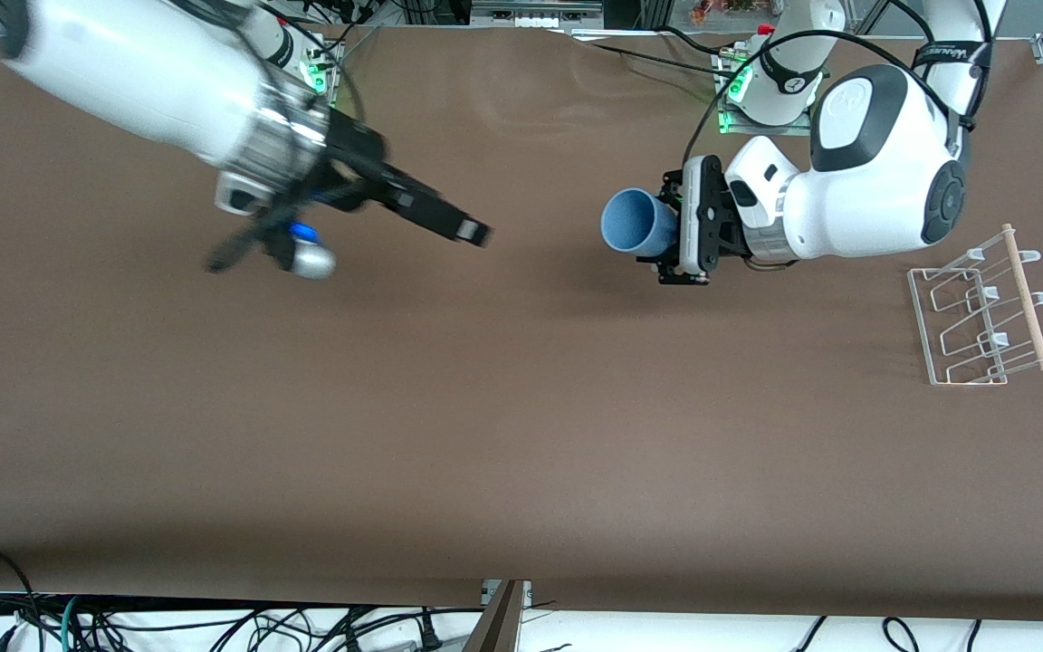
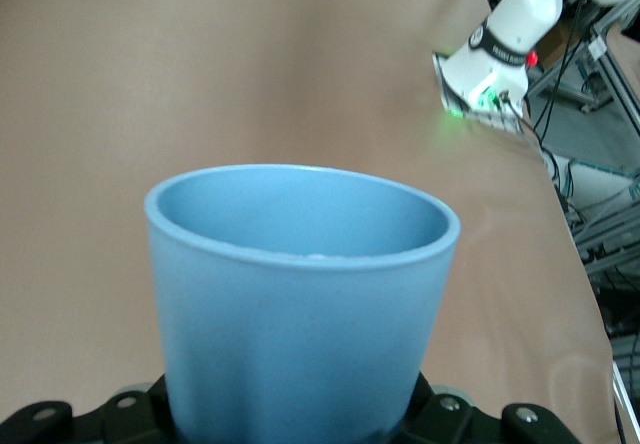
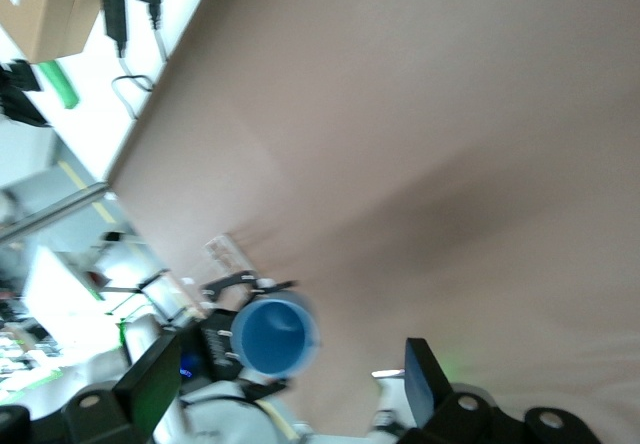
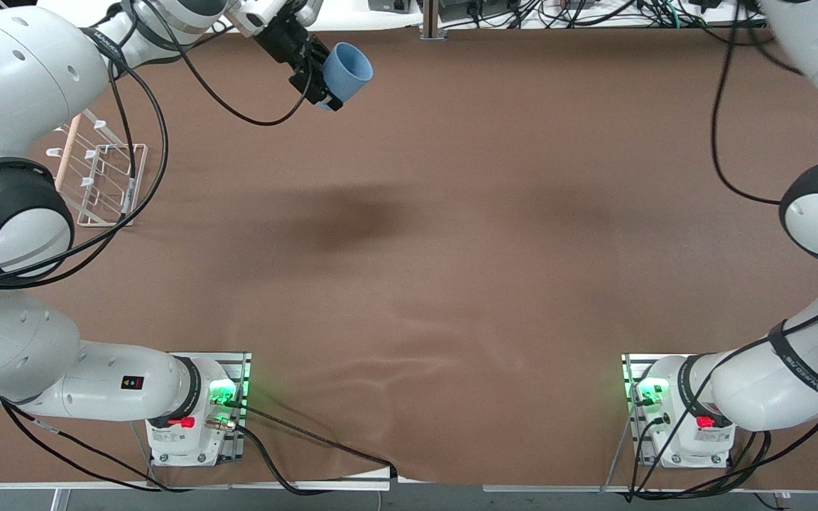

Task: Transfer cup to left arm and place on rack
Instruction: 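Carry the cup to the rack with the left gripper while the right gripper retracts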

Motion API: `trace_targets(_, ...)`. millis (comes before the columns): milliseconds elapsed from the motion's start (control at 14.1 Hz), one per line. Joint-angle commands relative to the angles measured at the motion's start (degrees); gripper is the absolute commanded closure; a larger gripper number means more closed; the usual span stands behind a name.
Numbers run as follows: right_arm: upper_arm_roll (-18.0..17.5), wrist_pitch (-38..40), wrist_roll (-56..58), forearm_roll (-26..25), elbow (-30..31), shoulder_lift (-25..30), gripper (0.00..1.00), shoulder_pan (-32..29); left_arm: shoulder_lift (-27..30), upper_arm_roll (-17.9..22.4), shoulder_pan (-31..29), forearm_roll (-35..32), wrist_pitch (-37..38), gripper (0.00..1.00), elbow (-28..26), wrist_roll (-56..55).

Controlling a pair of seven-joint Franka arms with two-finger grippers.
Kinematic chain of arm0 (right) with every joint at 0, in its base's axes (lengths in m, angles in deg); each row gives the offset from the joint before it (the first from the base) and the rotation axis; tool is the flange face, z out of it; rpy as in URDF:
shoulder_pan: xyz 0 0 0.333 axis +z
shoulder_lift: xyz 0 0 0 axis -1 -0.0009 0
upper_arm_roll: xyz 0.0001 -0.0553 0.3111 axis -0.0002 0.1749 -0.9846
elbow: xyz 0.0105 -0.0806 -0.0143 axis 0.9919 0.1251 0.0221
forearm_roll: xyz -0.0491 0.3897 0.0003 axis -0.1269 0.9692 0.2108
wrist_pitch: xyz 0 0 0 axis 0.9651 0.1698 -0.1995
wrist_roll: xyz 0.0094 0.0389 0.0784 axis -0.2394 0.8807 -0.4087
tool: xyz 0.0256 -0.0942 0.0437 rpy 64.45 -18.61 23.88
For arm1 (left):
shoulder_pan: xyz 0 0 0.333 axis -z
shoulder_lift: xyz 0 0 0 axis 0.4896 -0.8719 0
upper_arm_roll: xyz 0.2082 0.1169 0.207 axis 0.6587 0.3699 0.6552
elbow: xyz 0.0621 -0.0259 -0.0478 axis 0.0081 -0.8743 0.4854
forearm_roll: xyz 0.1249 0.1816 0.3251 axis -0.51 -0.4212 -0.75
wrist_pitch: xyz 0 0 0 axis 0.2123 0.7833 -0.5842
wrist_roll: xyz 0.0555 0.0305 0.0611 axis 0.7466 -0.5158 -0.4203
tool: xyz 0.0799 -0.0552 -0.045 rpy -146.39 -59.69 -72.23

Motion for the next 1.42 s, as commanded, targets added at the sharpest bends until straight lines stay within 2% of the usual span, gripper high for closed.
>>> trace_targets(0, 10.26, 12.56, 9.42, 1.09, 1.33, 7.93, 0.01, -0.17, 0.25, -0.05, -2.47, -3.5, 3.89, 1.0, 0.63, 1.05)
trace_targets(142, 17.04, 19.87, 14.0, 0.48, 1.51, 11.38, 0.01, -0.17, 0.17, 0.13, -4.66, -9.11, 8.27, 1.0, 2.37, 0.36)
trace_targets(285, 21.01, 23.84, 19.79, -0.92, 1.51, 12.88, 0.01, -0.08, 0.17, 0.22, -6.34, -15.96, 14.07, 1.0, 4.66, -1.14)
trace_targets(356, 22.59, 25.95, 23.39, -3.37, 1.51, 13.58, 0.01, -0.08, 0.25, 0.22, -6.95, -19.56, 16.89, 1.0, 5.98, -1.75)
trace_targets(569, 22.79, 29.83, 31.76, -11.2, 2.47, 14.03, 0.01, -0.08, 0.17, 0.22, -9.68, -30.9, 19.46, 1.0, 7.49, -2.37)
trace_targets(854, 22.17, 29.05, 35.63, -18.49, 5.45, 13.85, 0.01, 0.45, 0.08, 0.13, -11.71, -47.15, 21.48, 1.0, 7.48, -3.24)
trace_targets(996, 22.17, 25.9, 39.84, -20.0, 11.57, 16.73, 0.01, 0.45, -0.27, 0.04, -11.71, -56.82, 21.05, 1.0, 7.49, -5.7)
trace_targets(1138, 21.73, 24.92, 42.32, -23.59, 13.63, 16.75, 0.01, 0.53, -2.64, 0.13, -11.79, -64.13, 20.87, 1.0, 7.57, -6.85)
trace_targets(1351, 18.5, 17.47, 42.41, -26.23, 22.22, 18.94, 0.01, 0.1, -4.66, -0.31, -10.83, -78.62, 20.78, 1.0, 7.57, -12.63)
